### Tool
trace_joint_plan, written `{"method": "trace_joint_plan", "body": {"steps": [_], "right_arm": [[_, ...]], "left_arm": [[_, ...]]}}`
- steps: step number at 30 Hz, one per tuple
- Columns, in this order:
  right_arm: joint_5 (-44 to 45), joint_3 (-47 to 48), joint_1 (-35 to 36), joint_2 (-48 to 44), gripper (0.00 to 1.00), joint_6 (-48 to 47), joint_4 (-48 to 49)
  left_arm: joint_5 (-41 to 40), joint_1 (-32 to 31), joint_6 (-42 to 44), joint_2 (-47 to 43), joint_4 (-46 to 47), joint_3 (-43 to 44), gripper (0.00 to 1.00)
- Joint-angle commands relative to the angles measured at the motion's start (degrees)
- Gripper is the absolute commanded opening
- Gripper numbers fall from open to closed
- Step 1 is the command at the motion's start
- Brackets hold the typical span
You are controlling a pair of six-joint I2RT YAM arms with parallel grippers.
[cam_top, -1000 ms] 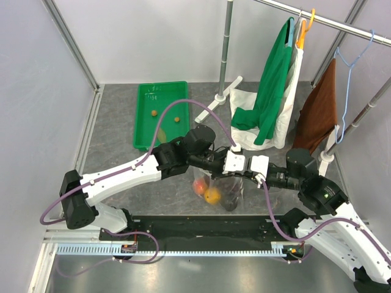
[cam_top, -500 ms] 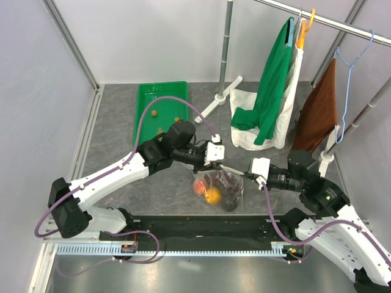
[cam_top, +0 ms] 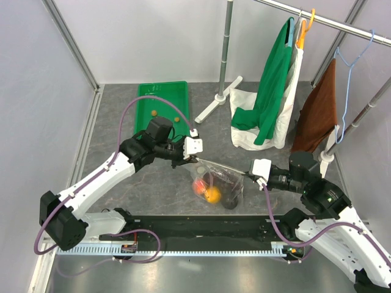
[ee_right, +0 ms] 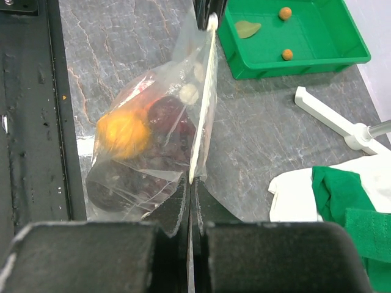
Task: Place the food in the zip-top bag and seal the zipper
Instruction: Zip the zipper food storage bag at the center of the board.
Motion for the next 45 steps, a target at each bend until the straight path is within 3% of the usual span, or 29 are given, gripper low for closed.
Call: {"method": "trace_joint_plan", "body": {"steps": [1,10,20,23,24,26,27,28,33,40,45], "right_arm": [[0.2,0.3,0.0,-1.1,0.00,-0.7,0.7],[1.3,0.4,0.1,-1.2,0.00,-0.7,0.7],[1.3,0.5,0.1,-0.4,0.00,-1.2,0.9],[0.5,0.6,0.0,0.5,0.00,-1.5,0.9],[0.2,0.7,0.1,0.7,0.00,-1.5,1.0],[-0.4,0.8,0.1,1.2,0.00,-1.8,1.4],[-0.6,0.8,0.1,1.3,0.00,-1.9,1.4],[-0.6,0.7,0.1,1.4,0.00,-2.1,1.3],[-1.2,0.7,0.0,1.9,0.00,-2.9,1.5],[-1.6,1.1,0.0,1.8,0.00,-3.6,1.1],[-3.1,1.9,0.1,0.9,0.00,-4.1,0.3]], "left_arm": [[-3.7,3.9,5.4,-2.6,-4.7,-1.8,0.11],[-3.8,12.7,10.5,-4.7,-8.1,-3.9,0.11],[-3.1,18.4,15.4,-5.4,-9.4,-5.8,0.13],[1.0,18.6,16.1,-6.2,-11.4,-4.7,0.22],[3.2,18.5,16.7,-6.8,-12.3,-3.4,0.34],[10.0,18.4,18.6,-8.5,-13.9,-2.2,0.48],[11.8,18.3,18.6,-9.1,-13.9,-1.4,0.57],[12.7,16.8,17.4,-9.2,-13.6,-1.0,0.61],[10.7,9.4,10.1,-4.5,-10.0,4.1,0.70],[5.7,-0.5,4.0,1.4,-0.5,4.4,0.71],[3.7,-2.5,1.0,4.1,4.2,4.1,0.68]]}}
